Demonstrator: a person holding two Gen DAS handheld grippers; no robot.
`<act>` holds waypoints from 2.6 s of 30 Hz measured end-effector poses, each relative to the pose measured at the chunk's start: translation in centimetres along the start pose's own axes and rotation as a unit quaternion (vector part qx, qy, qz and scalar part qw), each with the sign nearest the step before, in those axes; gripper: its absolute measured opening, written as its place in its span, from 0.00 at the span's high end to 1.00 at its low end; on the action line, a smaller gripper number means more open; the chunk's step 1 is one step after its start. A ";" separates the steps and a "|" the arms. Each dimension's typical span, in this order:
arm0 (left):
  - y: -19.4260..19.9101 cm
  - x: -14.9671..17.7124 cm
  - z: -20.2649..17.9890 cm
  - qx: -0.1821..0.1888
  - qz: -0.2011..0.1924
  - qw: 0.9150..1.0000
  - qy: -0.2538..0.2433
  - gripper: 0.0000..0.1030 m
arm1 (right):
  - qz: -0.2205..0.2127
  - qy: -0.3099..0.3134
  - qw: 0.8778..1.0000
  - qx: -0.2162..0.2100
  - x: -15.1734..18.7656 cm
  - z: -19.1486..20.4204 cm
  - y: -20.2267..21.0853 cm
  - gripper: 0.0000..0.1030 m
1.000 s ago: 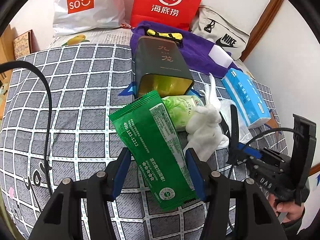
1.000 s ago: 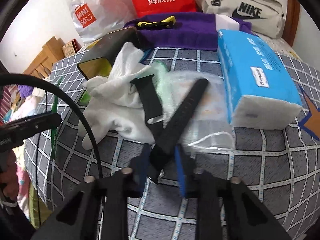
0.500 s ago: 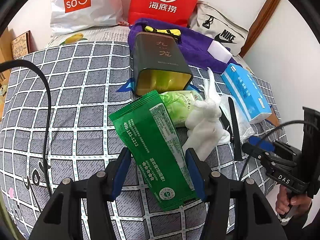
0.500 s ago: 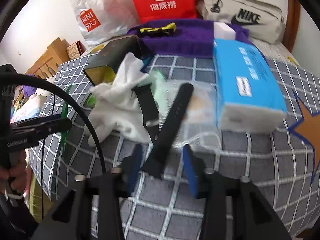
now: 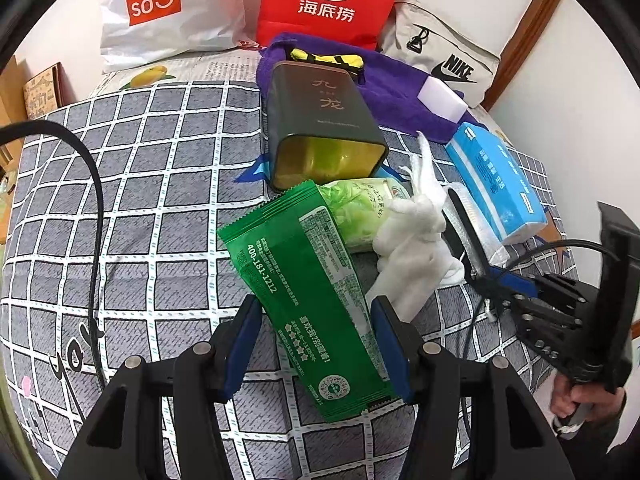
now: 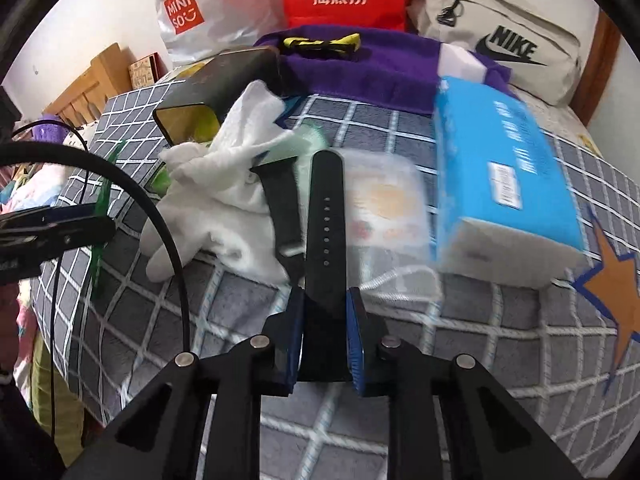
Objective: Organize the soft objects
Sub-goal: 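Close the right tool on the black watch strap and lift it while the left tool holds the packet, then carry the green packet with the left tool while the right tool carries the strap toward the purple towel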
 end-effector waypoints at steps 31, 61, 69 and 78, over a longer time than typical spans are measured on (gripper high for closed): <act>-0.1 -0.1 -0.3 -0.005 0.007 1.000 -0.011 0.47 | 0.004 0.017 1.000 -0.017 1.7 -1.6 1.0 0.80; 4.1 -9.7 1.8 -0.016 -0.051 0.998 -0.027 0.47 | -0.073 -0.036 0.995 -0.050 -9.2 -3.7 6.7 0.80; 3.4 -14.4 2.4 -0.019 -0.059 0.997 -0.040 0.47 | -0.083 -0.040 0.994 -0.051 -13.8 -4.0 6.0 0.80; 1.5 -19.3 2.8 -0.034 -0.062 0.996 -0.056 0.47 | -0.088 -0.043 0.994 -0.044 -18.5 -4.3 4.0 0.80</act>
Point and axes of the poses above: each gripper's, at about its wrist camera, not at the fingertips, and y roughly against the way its jaws point, z to its left, x to its underside, the point moved 2 cm from there along -y, roughly the way its jaws point, and after that the axes turned 15 degrees about -y, right-handed, at the moved point
